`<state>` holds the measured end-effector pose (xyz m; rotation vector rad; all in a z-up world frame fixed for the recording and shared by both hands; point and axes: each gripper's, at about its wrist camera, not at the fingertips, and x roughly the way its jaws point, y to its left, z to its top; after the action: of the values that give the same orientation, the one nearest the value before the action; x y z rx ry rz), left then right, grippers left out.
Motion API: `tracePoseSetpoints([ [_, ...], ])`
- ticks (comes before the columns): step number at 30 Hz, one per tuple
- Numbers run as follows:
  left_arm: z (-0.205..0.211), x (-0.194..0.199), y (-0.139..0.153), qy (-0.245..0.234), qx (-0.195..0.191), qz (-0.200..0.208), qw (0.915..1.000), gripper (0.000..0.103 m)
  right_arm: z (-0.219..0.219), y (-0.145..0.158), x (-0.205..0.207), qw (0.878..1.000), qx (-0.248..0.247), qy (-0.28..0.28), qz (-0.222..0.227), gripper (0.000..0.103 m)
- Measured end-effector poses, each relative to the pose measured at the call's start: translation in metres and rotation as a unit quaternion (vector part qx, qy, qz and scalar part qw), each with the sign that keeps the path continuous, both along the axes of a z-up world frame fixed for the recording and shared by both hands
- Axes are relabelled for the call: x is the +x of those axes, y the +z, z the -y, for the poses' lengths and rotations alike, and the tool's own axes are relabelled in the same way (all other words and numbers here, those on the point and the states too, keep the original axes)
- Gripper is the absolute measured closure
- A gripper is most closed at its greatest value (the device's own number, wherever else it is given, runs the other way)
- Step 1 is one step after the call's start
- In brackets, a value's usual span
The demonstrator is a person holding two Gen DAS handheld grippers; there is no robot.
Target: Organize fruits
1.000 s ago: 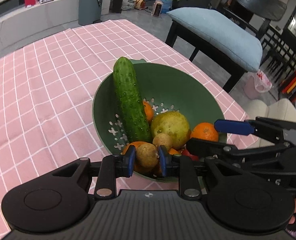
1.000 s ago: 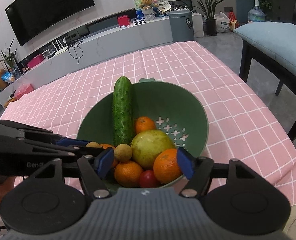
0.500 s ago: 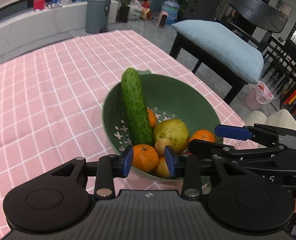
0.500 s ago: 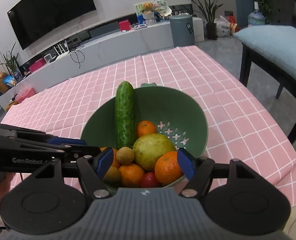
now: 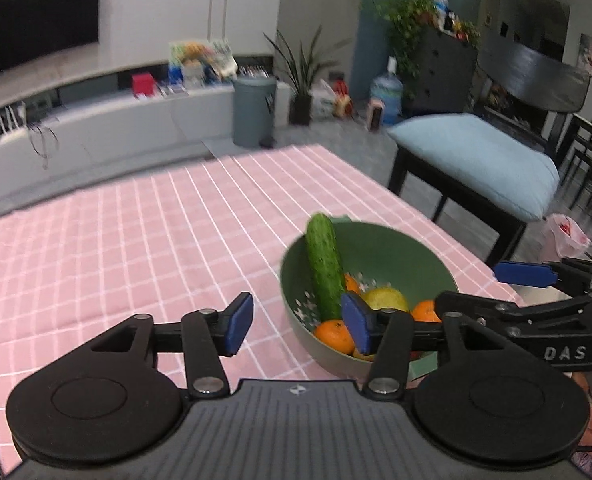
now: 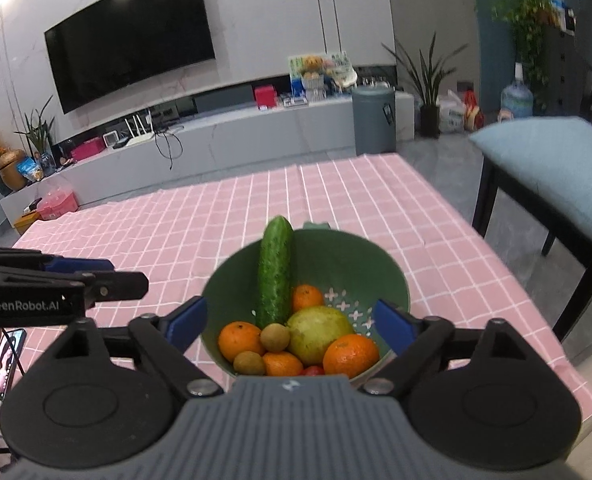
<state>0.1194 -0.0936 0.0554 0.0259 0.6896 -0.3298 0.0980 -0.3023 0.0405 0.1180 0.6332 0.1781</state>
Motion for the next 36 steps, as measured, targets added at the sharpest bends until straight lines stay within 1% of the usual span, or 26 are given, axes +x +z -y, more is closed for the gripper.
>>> tracePoseSetpoints([
  [2,-0.001,-0.01,0.004,0.012,0.006,0.023,0.9997,0.039,-0.002,0.004,-0.009,1.0,-0.006,-0.001,0.01,0.011],
  [4,-0.002,-0.019,0.006,0.022,0.009,0.039,0.999,0.036,-0.005,0.007,-0.017,1.0,-0.014,-0.005,0.016,0.006],
  [5,-0.003,-0.023,0.007,0.025,0.01,0.044,0.9987,0.036,-0.006,0.007,-0.023,1.0,-0.02,-0.011,0.022,0.005],
  [7,-0.004,-0.03,0.006,0.032,0.01,0.048,0.9983,0.036,-0.009,0.008,-0.032,0.999,-0.032,-0.017,0.032,0.005],
  [9,-0.005,-0.036,0.004,0.038,0.009,0.05,0.998,0.035,-0.012,0.005,-0.039,0.999,-0.039,-0.017,0.031,0.005],
  [11,-0.007,-0.042,-0.001,0.046,0.012,0.053,0.9975,0.032,-0.014,0.002,-0.043,0.999,-0.033,-0.012,0.025,0.005],
  [12,-0.008,-0.044,-0.003,0.049,0.016,0.052,0.9973,0.028,-0.014,0.0,-0.046,0.999,-0.028,-0.011,0.023,0.005],
  [15,-0.012,-0.051,-0.01,0.055,0.029,0.05,0.9968,0.025,-0.012,-0.006,-0.051,1.0,-0.008,-0.01,0.017,0.005],
  [16,-0.013,-0.051,-0.012,0.061,0.033,0.046,0.9965,0.022,-0.012,-0.007,-0.052,1.0,-0.001,-0.008,0.016,0.005],
  [18,-0.014,-0.052,-0.017,0.069,0.037,0.039,0.9962,0.019,-0.013,-0.011,-0.054,1.0,0.009,-0.006,0.011,0.005],
  [22,-0.019,-0.055,-0.028,0.086,0.048,0.019,0.995,0.019,-0.015,-0.019,-0.054,1.0,0.018,-0.003,0.004,0.005],
  [25,-0.023,-0.057,-0.034,0.093,0.049,0.014,0.9943,0.019,-0.016,-0.023,-0.053,1.0,0.019,-0.003,0.001,0.005],
  [28,-0.027,-0.057,-0.041,0.096,0.048,-0.003,0.9943,0.019,-0.016,-0.024,-0.053,1.0,0.023,-0.007,-0.002,0.005],
  [31,-0.029,-0.058,-0.042,0.099,0.045,-0.01,0.994,0.019,-0.016,-0.025,-0.054,1.0,0.022,-0.01,-0.002,0.005],
  [36,-0.028,-0.057,-0.044,0.101,0.053,-0.019,0.9933,0.019,-0.018,-0.026,-0.056,1.0,0.015,-0.007,0.002,0.005],
])
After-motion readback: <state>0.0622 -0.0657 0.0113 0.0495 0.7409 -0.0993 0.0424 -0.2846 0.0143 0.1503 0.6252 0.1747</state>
